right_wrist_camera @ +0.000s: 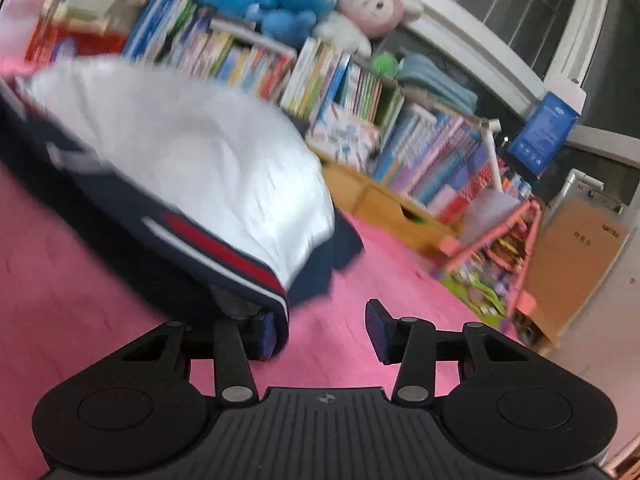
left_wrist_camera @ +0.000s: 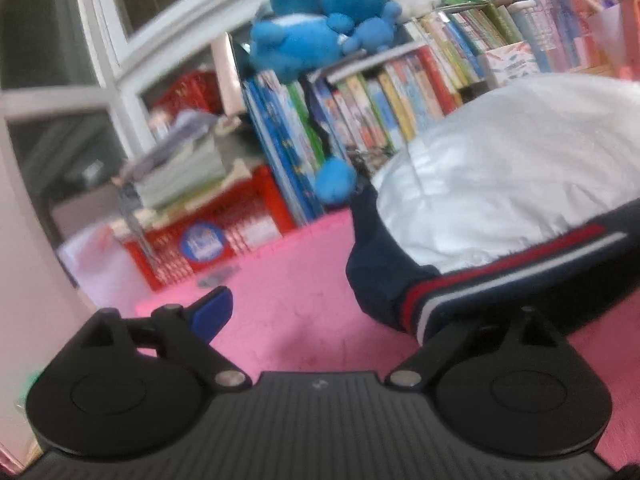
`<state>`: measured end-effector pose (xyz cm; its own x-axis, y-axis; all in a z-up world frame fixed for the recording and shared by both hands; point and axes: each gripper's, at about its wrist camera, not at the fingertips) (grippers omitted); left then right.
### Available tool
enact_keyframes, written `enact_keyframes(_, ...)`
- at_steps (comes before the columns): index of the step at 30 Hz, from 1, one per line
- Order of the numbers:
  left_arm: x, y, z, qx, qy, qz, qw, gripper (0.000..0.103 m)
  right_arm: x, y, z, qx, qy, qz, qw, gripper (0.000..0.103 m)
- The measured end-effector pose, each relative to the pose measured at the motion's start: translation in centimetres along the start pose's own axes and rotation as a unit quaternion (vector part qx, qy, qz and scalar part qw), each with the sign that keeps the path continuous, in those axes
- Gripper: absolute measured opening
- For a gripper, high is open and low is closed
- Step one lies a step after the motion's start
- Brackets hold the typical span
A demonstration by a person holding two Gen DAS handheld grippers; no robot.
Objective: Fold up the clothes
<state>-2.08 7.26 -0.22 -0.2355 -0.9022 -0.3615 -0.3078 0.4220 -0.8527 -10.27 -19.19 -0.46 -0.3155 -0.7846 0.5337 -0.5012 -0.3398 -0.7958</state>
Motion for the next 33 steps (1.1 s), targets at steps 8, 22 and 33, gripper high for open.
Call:
enact_keyframes(8,-0.4,-1.0,-7.4,0.013,0.074,0.040,0.9964,0.095,7.0,-0.4,-3.1,0.012,-0.010,0.078,0.997,0.054)
enact_keyframes(22,0.9,3.9,-5.5,-0.095,0.224,0.057,0.9683,0.092,6.6,4.3,-4.8,-0.082,-0.180,0.063,0.978,0.061)
enact_keyframes(33,-1.8,-4.6,-6.1,0.069,0.351,-0.091,0.9294,0.103,5.0,-5.1,-3.8,0.053,-0.364,0.151,0.918,0.083)
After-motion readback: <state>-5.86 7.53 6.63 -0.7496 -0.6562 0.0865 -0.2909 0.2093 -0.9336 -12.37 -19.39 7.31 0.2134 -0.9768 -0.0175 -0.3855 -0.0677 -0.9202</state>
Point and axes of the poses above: each gripper's, at about its wrist camera, not at the fingertips, and z roughly the way its jaws point, x to its right, y to its underside, and after that the axes turned 10 degrees about y, right-handed
